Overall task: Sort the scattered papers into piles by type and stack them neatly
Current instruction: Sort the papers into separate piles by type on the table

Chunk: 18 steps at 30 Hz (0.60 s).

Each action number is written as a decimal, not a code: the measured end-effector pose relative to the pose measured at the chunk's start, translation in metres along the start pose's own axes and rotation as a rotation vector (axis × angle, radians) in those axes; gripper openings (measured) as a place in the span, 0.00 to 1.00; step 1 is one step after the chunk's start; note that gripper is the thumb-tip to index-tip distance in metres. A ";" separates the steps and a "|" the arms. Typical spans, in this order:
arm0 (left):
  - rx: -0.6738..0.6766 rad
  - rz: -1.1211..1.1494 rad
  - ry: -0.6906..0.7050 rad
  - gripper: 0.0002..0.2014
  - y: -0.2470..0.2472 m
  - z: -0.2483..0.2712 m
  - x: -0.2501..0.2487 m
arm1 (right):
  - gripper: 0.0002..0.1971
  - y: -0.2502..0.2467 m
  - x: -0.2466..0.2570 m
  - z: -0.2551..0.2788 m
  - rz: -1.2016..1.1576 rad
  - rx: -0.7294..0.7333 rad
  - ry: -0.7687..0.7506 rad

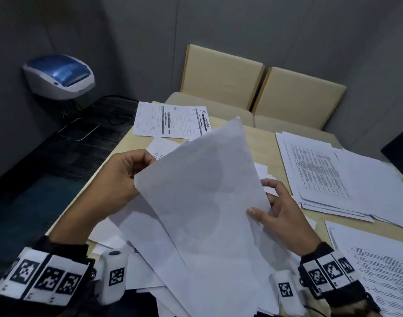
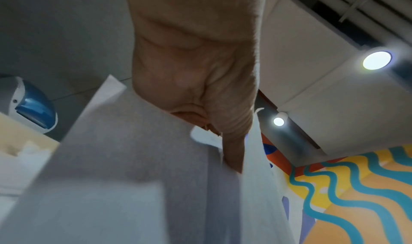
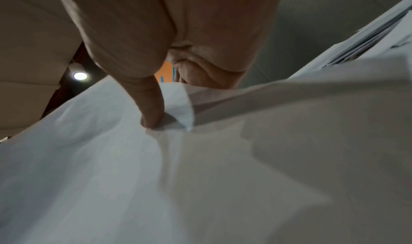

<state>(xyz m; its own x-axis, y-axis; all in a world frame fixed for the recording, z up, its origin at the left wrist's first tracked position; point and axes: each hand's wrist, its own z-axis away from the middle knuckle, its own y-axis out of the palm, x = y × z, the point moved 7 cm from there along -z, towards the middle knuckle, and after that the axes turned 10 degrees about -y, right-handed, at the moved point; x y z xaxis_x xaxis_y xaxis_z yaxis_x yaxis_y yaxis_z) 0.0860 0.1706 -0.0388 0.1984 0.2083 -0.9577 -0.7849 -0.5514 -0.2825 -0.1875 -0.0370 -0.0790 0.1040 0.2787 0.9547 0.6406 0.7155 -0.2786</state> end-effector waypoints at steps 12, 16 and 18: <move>0.119 0.394 -0.203 0.46 0.042 0.018 -0.019 | 0.39 -0.041 -0.016 0.037 -0.235 -0.461 -0.047; 0.155 0.302 -0.198 0.26 0.099 0.030 -0.027 | 0.20 -0.018 -0.002 0.037 -0.258 -0.328 -0.115; 0.084 0.274 -0.203 0.18 0.108 0.032 -0.026 | 0.19 -0.017 0.010 0.038 -0.178 -0.316 -0.119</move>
<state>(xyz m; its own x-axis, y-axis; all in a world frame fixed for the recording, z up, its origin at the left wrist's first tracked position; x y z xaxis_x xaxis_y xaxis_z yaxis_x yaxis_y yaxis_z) -0.0225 0.1320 -0.0428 -0.1401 0.2224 -0.9648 -0.8400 -0.5425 -0.0031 -0.2258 -0.0221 -0.0691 -0.1072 0.2536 0.9614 0.8454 0.5322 -0.0461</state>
